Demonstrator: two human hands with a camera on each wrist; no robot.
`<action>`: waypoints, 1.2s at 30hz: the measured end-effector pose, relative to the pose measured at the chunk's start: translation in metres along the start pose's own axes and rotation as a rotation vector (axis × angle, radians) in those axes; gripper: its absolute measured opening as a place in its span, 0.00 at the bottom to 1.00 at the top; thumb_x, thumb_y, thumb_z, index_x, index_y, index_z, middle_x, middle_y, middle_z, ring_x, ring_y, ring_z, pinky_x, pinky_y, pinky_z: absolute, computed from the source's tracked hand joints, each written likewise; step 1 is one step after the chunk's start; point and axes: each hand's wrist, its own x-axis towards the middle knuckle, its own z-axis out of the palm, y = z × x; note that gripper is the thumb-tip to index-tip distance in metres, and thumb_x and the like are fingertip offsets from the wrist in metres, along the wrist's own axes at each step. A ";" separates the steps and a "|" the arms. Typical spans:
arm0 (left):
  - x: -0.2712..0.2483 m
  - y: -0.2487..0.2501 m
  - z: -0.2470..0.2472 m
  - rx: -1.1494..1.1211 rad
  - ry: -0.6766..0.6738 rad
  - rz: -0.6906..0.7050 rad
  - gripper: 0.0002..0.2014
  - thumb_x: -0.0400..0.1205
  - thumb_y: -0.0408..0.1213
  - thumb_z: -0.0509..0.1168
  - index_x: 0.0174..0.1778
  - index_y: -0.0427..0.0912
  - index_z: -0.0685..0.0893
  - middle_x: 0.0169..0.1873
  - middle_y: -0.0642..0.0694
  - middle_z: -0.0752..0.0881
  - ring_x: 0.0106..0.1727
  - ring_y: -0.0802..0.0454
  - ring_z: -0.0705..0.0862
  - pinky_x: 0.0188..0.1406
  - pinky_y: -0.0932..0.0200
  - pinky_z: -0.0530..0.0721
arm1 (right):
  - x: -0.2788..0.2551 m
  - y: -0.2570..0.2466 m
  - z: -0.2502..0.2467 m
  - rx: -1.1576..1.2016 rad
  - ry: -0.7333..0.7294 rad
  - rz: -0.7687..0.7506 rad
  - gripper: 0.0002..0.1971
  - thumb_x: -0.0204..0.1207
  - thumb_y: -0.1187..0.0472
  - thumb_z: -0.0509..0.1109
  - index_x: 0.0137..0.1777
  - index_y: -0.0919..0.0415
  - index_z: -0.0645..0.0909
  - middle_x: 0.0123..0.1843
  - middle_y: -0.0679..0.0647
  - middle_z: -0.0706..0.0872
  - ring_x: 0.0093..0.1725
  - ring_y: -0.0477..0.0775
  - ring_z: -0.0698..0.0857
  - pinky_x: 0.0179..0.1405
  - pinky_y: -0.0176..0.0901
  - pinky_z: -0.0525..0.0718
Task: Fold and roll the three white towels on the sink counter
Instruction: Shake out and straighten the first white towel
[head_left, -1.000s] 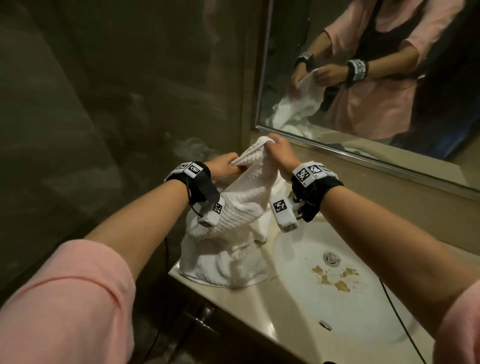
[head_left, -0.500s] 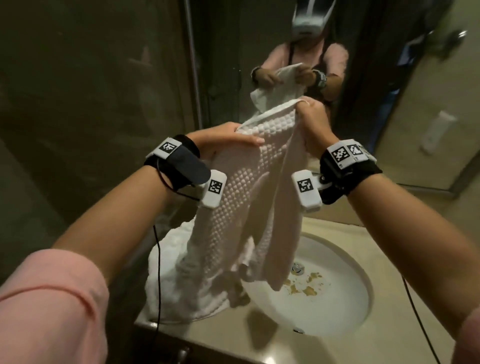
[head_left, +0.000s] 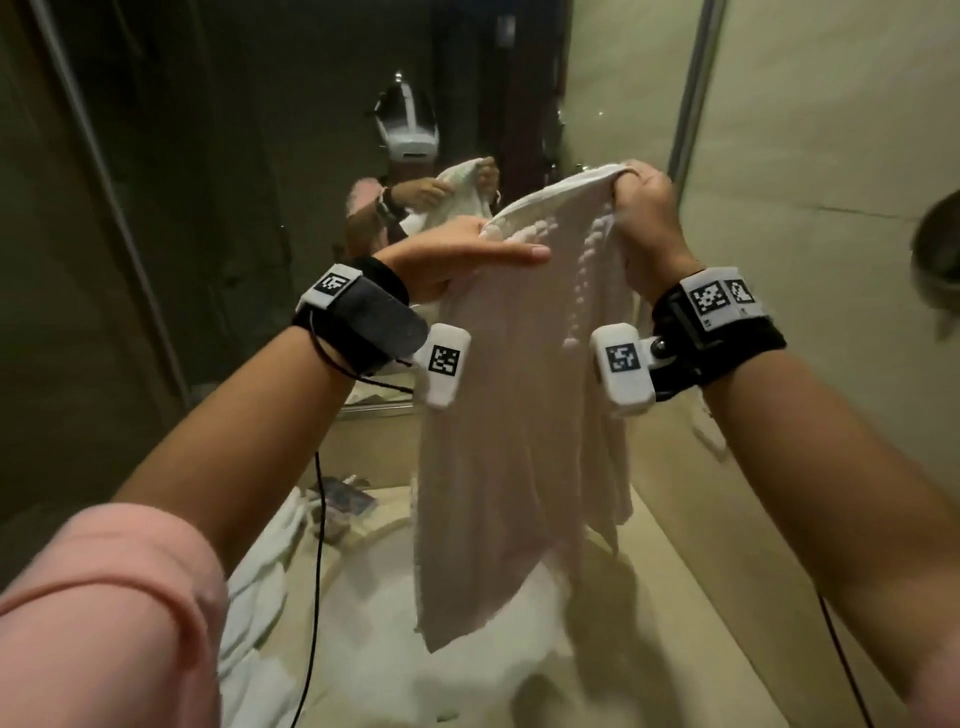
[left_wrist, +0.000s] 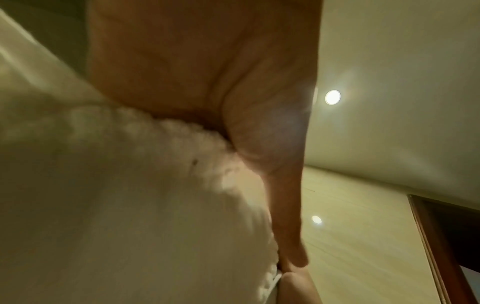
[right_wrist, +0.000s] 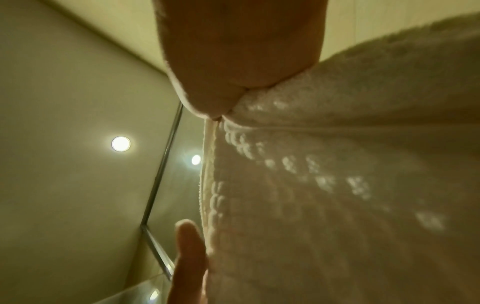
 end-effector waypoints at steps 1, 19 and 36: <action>0.008 0.004 0.011 0.029 -0.014 0.006 0.26 0.74 0.46 0.75 0.63 0.33 0.83 0.59 0.31 0.86 0.58 0.39 0.86 0.67 0.43 0.80 | 0.001 0.001 -0.015 -0.013 0.030 0.013 0.14 0.74 0.66 0.54 0.40 0.61 0.82 0.38 0.58 0.86 0.37 0.50 0.82 0.36 0.42 0.81; 0.125 -0.012 0.163 -0.093 -0.279 0.009 0.05 0.82 0.30 0.65 0.51 0.35 0.84 0.38 0.43 0.88 0.34 0.56 0.87 0.39 0.63 0.86 | -0.031 0.076 -0.165 -0.474 -0.198 0.283 0.06 0.66 0.63 0.68 0.39 0.51 0.74 0.39 0.50 0.78 0.42 0.49 0.76 0.41 0.43 0.75; 0.122 -0.160 0.186 -0.143 -0.277 -0.187 0.21 0.81 0.50 0.65 0.68 0.46 0.78 0.63 0.48 0.85 0.63 0.52 0.83 0.63 0.51 0.80 | -0.050 0.142 -0.162 -0.633 -0.239 0.181 0.18 0.72 0.62 0.74 0.30 0.50 0.68 0.29 0.42 0.73 0.30 0.40 0.72 0.26 0.27 0.69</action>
